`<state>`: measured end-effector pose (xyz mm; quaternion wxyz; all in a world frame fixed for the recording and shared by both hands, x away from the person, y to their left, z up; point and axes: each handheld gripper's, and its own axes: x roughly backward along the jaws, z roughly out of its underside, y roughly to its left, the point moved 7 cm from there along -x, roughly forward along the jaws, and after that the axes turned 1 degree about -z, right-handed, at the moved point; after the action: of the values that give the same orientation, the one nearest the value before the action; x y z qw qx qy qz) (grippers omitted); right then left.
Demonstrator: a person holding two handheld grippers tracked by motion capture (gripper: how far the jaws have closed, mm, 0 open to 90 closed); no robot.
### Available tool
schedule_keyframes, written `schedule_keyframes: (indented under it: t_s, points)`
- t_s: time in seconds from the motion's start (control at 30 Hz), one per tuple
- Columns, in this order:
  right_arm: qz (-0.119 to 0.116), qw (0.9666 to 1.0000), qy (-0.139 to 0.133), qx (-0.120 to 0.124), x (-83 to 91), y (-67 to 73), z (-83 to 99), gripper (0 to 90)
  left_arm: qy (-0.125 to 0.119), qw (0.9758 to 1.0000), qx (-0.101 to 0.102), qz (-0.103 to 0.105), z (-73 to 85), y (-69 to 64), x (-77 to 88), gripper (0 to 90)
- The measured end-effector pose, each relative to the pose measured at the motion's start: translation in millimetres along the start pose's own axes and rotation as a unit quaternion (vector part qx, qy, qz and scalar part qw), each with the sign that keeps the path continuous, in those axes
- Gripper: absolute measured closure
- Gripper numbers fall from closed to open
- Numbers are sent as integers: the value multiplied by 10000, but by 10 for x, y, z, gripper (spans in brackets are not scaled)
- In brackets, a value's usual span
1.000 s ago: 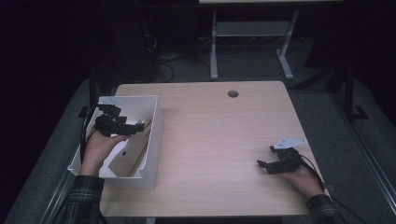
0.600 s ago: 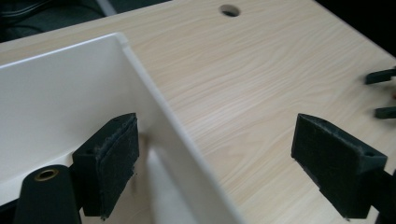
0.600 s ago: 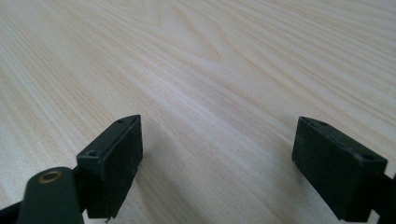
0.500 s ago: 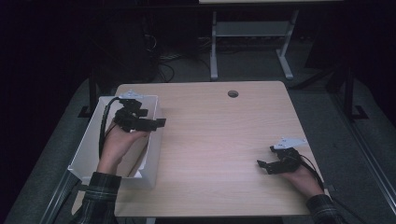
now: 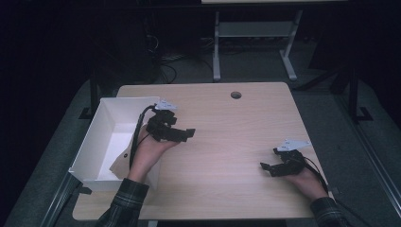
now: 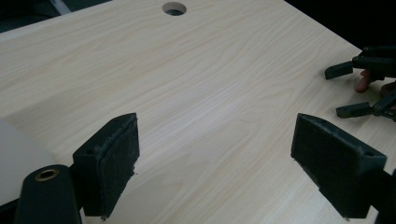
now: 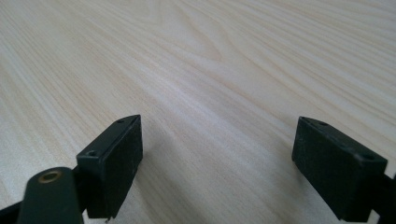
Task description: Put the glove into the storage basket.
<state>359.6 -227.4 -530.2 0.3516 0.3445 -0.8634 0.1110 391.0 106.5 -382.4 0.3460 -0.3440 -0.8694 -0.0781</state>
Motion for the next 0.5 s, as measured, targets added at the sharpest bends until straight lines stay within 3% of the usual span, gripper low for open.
schedule_keyframes:
  t_s: [0.13, 0.2, 0.3, 0.5]
  points:
    - [0, 10000, 0, 2, 0, 0, 0, 159, 82, 9999, -57, 58, 86, -125, -165, 150]
    - [-2, 10000, 0, 0, 0, 0, 0, 159, 202, 9994, -226, -156, 128, -169, -229, 150]
    - [0, 10000, -2, 3, -1, 0, 0, 159, 155, 9997, -176, -109, 150, -231, -275, 151]
    - [-5, 10000, 14, -8, 2, 1, 1, 159, 213, 9994, -281, -3, 251, -338, -430, 151]
